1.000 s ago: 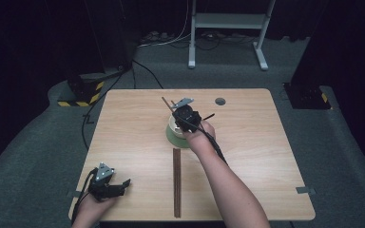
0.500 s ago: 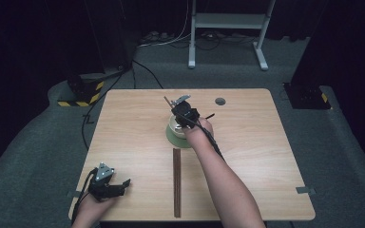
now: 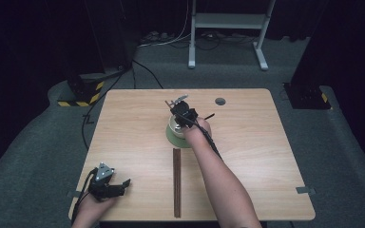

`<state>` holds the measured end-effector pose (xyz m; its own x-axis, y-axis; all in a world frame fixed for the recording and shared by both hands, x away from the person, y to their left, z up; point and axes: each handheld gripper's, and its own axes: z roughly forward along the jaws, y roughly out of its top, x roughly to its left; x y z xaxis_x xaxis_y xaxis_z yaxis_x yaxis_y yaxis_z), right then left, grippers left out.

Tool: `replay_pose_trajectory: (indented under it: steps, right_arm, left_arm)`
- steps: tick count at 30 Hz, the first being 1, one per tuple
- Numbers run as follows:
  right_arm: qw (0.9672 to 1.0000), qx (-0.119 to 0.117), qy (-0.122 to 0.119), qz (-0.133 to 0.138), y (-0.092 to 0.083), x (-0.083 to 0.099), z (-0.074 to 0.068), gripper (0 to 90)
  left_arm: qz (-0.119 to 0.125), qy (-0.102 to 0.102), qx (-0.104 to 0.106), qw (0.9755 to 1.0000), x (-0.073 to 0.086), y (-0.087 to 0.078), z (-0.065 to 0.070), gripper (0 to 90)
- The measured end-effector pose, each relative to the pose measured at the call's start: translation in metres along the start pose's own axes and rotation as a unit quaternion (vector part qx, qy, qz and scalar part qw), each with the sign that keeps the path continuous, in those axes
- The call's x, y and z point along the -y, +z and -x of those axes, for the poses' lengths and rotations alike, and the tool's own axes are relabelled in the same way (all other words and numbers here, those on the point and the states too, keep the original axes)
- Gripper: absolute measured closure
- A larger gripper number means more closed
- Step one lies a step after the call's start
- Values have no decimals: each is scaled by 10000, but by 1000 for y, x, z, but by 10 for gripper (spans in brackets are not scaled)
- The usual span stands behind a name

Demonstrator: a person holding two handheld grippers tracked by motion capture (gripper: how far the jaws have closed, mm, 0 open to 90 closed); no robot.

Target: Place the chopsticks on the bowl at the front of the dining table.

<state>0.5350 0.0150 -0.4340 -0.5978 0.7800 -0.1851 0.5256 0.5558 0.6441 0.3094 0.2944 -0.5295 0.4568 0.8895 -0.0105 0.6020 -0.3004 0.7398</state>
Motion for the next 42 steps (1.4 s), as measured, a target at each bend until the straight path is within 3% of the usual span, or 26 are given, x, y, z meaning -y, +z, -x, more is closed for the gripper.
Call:
replay_pose_trajectory:
  steps: [5,6,8,15,17,27,31,32,34,35,38,42]
  right_arm:
    - [10000,35,38,-78,5,0,4,852]
    - [9998,-4,135,-125,6,0,3,851]
    - [9999,32,19,-135,7,0,4,851]
    - [9997,35,163,-173,9,-1,4,851]
    - [9998,92,34,-184,10,-1,5,851]
    - [9997,103,122,-166,12,-1,5,845]
    - [10000,33,21,-46,5,-2,6,764]
    - [9999,19,108,-2,-1,-3,7,669]
    - [9999,18,129,22,-3,-4,8,628]
    - [10000,-30,95,4,-7,-4,13,560]
    - [9997,54,248,-66,-7,1,16,531]
    - [9996,17,228,-187,-2,9,18,544]
  left_arm:
    - [4,-27,-3,10000,0,0,1,176]
    - [9,-29,2,10000,0,0,1,176]
    - [1,-28,0,10000,0,0,1,177]
    - [10,-35,0,10000,0,0,1,177]
    - [11,-30,3,10000,0,0,1,177]
    - [15,-26,0,10000,0,0,1,177]
    - [11,-25,-3,10000,0,0,0,177]
    - [7,-20,-4,10000,0,0,0,177]
    - [11,-21,4,10000,0,0,0,177]
    - [13,-17,-2,10000,0,0,0,177]
    - [19,-20,2,10000,0,0,0,177]
    - [15,-17,4,10000,0,0,0,177]
